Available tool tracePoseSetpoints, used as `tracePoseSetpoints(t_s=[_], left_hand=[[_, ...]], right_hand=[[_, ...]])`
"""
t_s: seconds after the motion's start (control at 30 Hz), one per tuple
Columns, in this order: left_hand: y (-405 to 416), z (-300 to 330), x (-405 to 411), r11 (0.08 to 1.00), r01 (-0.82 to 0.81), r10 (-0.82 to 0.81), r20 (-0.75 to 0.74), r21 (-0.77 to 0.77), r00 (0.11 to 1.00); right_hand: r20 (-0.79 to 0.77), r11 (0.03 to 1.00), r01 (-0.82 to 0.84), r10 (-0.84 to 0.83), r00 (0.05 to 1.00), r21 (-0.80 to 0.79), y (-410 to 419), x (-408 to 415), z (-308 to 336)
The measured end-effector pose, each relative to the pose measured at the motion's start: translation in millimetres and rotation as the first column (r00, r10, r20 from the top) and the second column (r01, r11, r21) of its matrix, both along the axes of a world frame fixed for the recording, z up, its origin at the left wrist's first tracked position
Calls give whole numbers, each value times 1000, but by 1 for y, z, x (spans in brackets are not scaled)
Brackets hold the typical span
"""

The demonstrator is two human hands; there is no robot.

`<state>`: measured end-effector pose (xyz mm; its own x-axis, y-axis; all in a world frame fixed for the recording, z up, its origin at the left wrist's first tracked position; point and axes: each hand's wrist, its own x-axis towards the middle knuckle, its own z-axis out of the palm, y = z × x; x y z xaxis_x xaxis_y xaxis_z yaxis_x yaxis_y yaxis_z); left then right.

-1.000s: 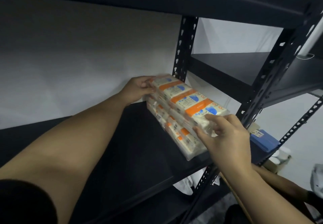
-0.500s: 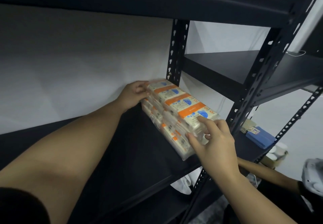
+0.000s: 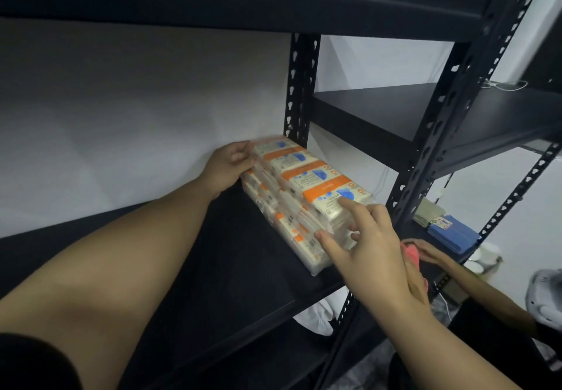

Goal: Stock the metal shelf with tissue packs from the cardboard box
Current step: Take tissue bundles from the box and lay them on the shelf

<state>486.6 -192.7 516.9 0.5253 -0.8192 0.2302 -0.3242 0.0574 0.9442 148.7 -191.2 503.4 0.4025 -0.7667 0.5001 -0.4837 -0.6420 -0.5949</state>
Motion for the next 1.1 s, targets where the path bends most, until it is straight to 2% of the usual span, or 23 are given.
tracePoseSetpoints(t_s=[0.2,0.33,0.57,0.63,0.77,0.9,1.1], left_hand=[[18,-6,-1,999,-36,35,27,36,999],[41,-13,-4,988,-86,73,101,127,992],[94,-22,-35,978,-93,73,110,187,991],[117,-24,-49,974,-93,60,158,209,986],[179,-33,-86,964,-97,23,284,248,959],[251,-42,-128,962,-130,0,477,240,879],[338,-84,-177,965,-141,-36,643,223,765]], right_hand=[[36,999,-14,13,999,48,3,-12,-2],[56,996,-8,3,998,88,15,-22,-9],[-15,999,49,-50,999,-12,44,-40,-29],[-47,998,30,-33,998,-60,59,-47,-38],[-131,997,-71,66,989,-35,96,-62,-62],[-230,991,-122,130,965,48,137,-70,-84],[-295,975,-190,216,931,117,193,-65,-114]])
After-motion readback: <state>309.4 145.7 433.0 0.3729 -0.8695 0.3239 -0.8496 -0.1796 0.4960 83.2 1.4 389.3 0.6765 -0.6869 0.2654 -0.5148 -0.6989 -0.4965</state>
